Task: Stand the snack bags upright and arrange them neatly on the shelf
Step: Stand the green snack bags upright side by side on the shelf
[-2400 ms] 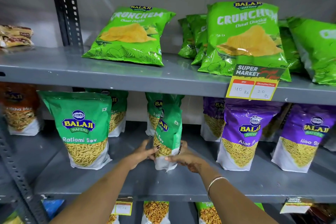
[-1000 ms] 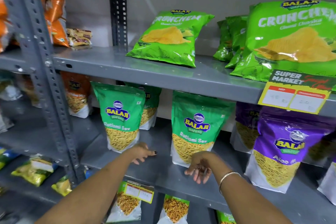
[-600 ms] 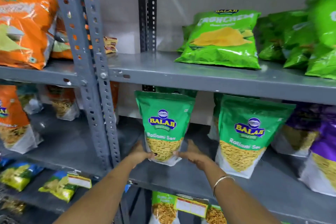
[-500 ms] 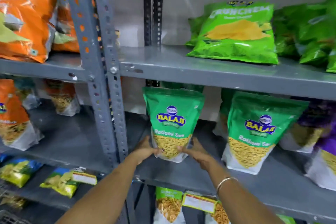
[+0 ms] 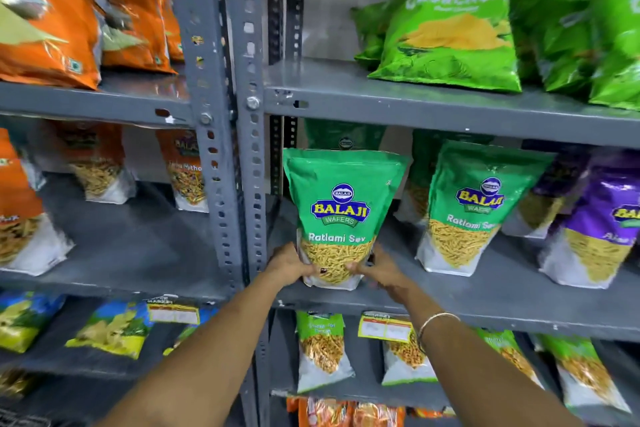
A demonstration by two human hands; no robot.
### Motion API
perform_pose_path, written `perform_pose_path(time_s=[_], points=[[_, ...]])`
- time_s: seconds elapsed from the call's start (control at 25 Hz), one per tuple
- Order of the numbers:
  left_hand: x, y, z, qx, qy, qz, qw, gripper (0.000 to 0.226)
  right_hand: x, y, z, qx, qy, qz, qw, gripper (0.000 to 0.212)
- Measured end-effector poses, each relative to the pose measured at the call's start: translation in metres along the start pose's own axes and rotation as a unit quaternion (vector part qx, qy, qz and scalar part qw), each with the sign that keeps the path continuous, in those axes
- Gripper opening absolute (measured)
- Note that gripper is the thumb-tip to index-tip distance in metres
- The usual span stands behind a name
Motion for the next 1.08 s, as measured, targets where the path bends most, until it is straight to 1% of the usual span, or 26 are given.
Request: perform_pose_path(time_s=[0.16,0.32,0.56,0.64,0.72,0.76,0.84,0.88,0.92,0.96,1.0,1.04,1.08], points=[[-0.004,0.006,-0.019,-0.009,-0.013,0.019,1.000,0.062,-0.009,-0.003,-0.017,-0.025,-0.004,-0.017,1.000,0.061],[-0.005,0.011,-0.029,-0.011,-0.004,0.038,0.999,0.065,-0.014,-0.009,-0.032,-0.020,-0.014,-0.002,1.000,0.057],[-0.007,0.014,-0.031,-0.007,-0.015,0.053,0.998,0.063,-0.014,-0.010,-0.035,-0.027,-0.016,-0.009,0.999,0.060],[-0.007,0.015,-0.033,0.013,-0.026,0.060,0.998,0.063,-0.014,-0.007,-0.031,-0.028,-0.025,-0.017,0.999,0.061],[-0.011,0.012,-0.033,0.054,-0.076,0.070,0.993,0.066,-0.012,-0.004,-0.027,-0.021,-0.039,-0.006,0.999,0.067],[-0.013,0.009,-0.034,0.091,-0.116,0.068,0.987,0.067,-0.009,0.000,-0.026,-0.023,-0.040,-0.002,0.999,0.074],[-0.017,0.002,-0.040,0.185,-0.190,0.071,0.962,0.070,0.010,0.009,-0.027,-0.045,-0.006,-0.010,0.999,0.086],[-0.021,0.001,-0.043,0.224,-0.221,0.092,0.945,0.069,0.026,0.014,-0.031,-0.060,0.032,-0.020,0.998,0.084],[-0.027,0.001,-0.046,0.253,-0.254,0.123,0.925,0.066,0.045,0.022,-0.037,-0.081,0.075,-0.031,0.993,0.076],[-0.037,0.006,-0.050,0.268,-0.294,0.150,0.905,0.061,0.066,0.030,-0.046,-0.102,0.110,-0.048,0.987,0.063],[-0.054,0.014,-0.051,0.268,-0.340,0.165,0.886,0.055,0.088,0.038,-0.055,-0.124,0.136,-0.069,0.981,0.047],[-0.074,0.025,-0.052,0.256,-0.380,0.162,0.874,0.045,0.108,0.045,-0.065,-0.141,0.157,-0.091,0.973,0.037],[-0.095,0.039,-0.050,0.231,-0.410,0.149,0.869,0.038,0.129,0.050,-0.074,-0.151,0.179,-0.102,0.967,0.039]])
Point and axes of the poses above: each hand's wrist, its own z-axis towards the middle knuckle, its own x-axis out of the back of the hand, y = z × x, the point moved 7 cm from there along z, towards the middle knuckle, and after that the axes turned 13 degrees about -y, right-handed, at the moved point
